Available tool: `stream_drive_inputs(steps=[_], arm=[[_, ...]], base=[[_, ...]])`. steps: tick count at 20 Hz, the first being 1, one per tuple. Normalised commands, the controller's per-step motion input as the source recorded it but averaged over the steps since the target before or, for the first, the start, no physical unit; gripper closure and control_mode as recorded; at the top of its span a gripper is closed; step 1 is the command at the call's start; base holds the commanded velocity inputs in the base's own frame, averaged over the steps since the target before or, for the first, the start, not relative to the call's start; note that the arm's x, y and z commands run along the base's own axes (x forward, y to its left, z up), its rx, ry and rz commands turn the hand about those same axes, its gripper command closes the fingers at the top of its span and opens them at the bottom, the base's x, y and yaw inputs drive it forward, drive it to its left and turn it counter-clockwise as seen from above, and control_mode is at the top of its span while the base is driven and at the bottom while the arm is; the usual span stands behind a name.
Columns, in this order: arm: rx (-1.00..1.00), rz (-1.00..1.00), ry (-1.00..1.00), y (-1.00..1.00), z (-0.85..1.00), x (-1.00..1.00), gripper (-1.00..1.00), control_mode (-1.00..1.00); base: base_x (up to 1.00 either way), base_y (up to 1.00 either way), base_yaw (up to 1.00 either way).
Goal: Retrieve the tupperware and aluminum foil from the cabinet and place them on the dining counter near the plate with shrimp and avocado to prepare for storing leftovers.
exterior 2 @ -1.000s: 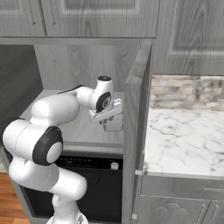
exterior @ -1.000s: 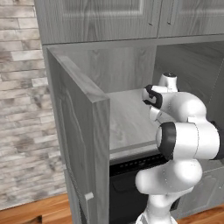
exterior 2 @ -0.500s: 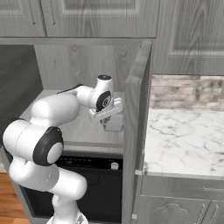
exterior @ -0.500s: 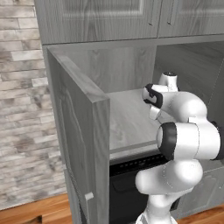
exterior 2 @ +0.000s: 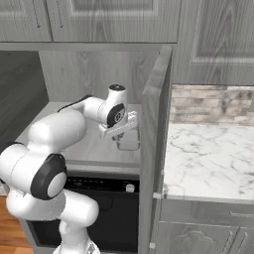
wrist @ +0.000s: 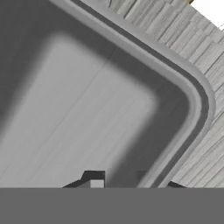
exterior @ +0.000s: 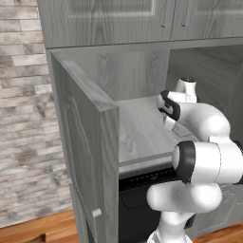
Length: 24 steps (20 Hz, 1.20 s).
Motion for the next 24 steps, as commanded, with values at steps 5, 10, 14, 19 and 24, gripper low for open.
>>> stream_drive_inputs(steps=[5,10,14,19,24], arm=[[-0.03,0.18,-0.26,0.32,0.19,-0.92,1.00,-1.00],[-0.12,0.28,-0.22,0.51,0.21,-0.95,1.00,-1.00],[-0.20,0.32,-0.17,0.48,0.53,-1.00,1.00,-1.00],[-0.22,0.36,-0.18,0.42,0.84,-0.98,1.00,-1.00],[-0.23,0.40,-0.11,0.34,0.77,-0.97,1.00,-1.00]], base=[[0.00,0.00,0.00],[0.00,0.00,0.00],[0.00,0.00,0.00],[0.00,0.00,0.00],[0.00,0.00,0.00]])
